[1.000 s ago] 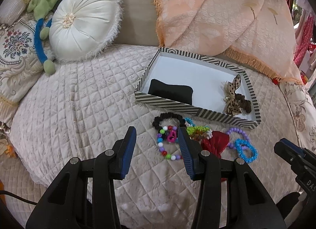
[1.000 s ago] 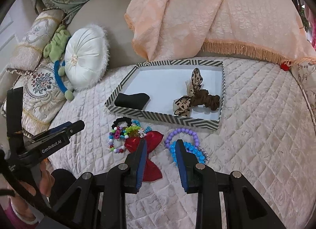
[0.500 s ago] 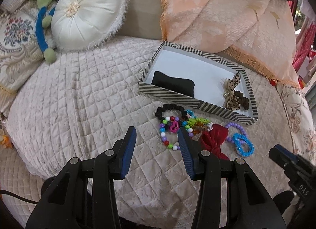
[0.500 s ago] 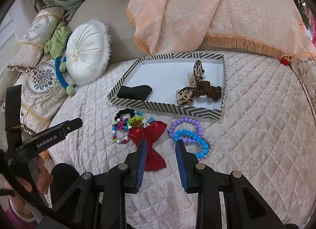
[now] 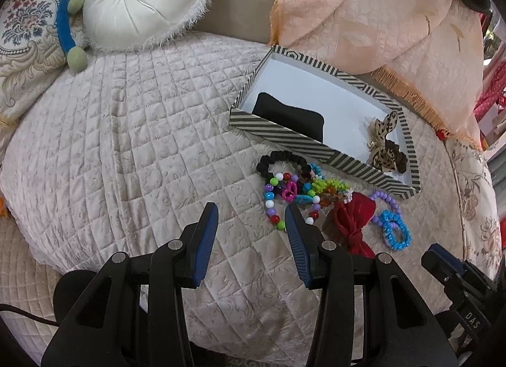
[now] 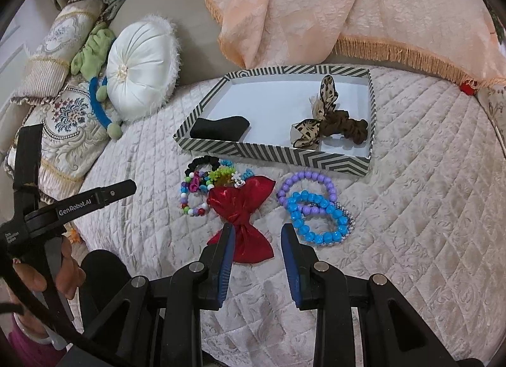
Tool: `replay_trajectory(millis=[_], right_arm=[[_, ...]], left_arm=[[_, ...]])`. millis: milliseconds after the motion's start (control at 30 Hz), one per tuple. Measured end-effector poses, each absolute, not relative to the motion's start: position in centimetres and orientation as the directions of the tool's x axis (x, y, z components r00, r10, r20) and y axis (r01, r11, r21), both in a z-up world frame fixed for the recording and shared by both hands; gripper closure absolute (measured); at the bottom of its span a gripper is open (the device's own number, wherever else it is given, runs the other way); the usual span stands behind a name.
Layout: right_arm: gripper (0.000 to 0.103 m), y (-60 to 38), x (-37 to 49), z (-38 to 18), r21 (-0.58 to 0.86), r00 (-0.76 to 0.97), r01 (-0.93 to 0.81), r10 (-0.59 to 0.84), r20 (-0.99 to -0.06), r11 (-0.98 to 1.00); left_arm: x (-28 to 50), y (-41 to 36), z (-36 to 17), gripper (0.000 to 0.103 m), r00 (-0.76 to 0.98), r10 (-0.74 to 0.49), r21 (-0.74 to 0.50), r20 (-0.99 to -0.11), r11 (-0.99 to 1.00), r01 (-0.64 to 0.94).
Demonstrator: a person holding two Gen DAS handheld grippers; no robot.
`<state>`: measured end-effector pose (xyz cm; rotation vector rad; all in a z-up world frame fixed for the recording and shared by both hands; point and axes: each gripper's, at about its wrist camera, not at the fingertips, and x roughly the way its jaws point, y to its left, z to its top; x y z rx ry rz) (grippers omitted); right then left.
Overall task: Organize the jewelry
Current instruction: 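Move both open tools back over the pile, right tool toward the red satin bow, then grasp the red satin bow with the right tool while the left tool grasps the multicolour beaded bracelet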
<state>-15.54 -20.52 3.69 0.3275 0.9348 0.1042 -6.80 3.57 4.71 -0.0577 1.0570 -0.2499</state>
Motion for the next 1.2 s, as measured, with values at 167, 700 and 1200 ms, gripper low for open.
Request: replay_trajectory(millis=[167,700,1200], right_arm=[[0.073,-20.7,-15.3,3.4,0.322,0.586,0.058,0.229,-0.777,0.945],[0.067,-19.5,-13.9,1.4,0.346,0.536,0.039,0.272,-0.799,0.938],[0.064,-17.0,-8.8,-3.6,0.358,0.461,-0.001,0.319,-0.828,0.934]], left_arm=[[-6.8,3.1,4.4,0.06,0.462,-0.227,-0.157,-0.858,0.97,0.185],[-5.5,2.6,2.2,0.059,0.391,-0.27,-0.205,-0.88,0.958,0.201],[-1.8,1.0,-2.5,0.052,0.315,-0.25,-0.197,-0.916,0.961,0.193]])
